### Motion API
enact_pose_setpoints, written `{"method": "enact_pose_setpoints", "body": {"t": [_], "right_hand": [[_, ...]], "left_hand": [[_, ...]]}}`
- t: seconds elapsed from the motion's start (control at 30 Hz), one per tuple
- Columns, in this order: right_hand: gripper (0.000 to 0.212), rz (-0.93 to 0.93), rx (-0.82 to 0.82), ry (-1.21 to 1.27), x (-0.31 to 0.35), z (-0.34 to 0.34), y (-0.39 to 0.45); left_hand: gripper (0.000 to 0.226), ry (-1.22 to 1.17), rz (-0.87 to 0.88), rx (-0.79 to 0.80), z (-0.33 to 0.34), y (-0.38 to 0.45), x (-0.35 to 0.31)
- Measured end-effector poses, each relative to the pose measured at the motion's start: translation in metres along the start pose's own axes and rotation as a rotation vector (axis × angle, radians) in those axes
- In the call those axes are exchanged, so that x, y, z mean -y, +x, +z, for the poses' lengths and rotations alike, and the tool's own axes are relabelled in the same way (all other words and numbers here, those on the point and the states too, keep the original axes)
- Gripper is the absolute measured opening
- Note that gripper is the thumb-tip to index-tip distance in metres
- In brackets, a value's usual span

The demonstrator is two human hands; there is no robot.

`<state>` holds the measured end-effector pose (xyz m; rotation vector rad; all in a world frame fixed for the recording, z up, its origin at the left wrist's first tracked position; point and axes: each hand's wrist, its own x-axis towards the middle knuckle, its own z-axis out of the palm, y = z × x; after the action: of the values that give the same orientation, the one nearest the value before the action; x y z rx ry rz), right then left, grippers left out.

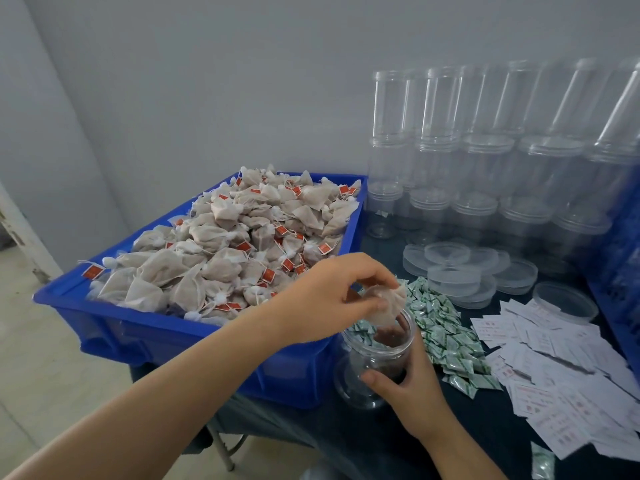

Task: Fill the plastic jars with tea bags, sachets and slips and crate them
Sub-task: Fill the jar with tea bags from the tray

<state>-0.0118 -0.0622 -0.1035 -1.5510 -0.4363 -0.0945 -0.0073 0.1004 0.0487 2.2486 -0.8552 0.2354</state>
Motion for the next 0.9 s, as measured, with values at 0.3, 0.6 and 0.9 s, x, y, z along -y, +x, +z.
{"method": "enact_pose_setpoints", "body": {"t": [0.3, 0.6, 0.9], "right_hand": [[0.077, -0.019, -0.008, -0.023, 0.002, 0.0, 0.003], [0.083, 0.03, -0.009, -0.027, 0.004, -0.001, 0.002], [0.086, 0.067, -0.006, 0.014, 0.004, -0.002, 0.003]], "left_hand": [[0.012, 0.275, -0.065, 0.223, 0.015, 0.007, -0.008], [0.01, 0.435, -0.096, 0.5, 0.022, 0.027, -0.02], [0.011, 0.442, -0.076, 0.508, 0.026, 0.032, -0.021]]}}
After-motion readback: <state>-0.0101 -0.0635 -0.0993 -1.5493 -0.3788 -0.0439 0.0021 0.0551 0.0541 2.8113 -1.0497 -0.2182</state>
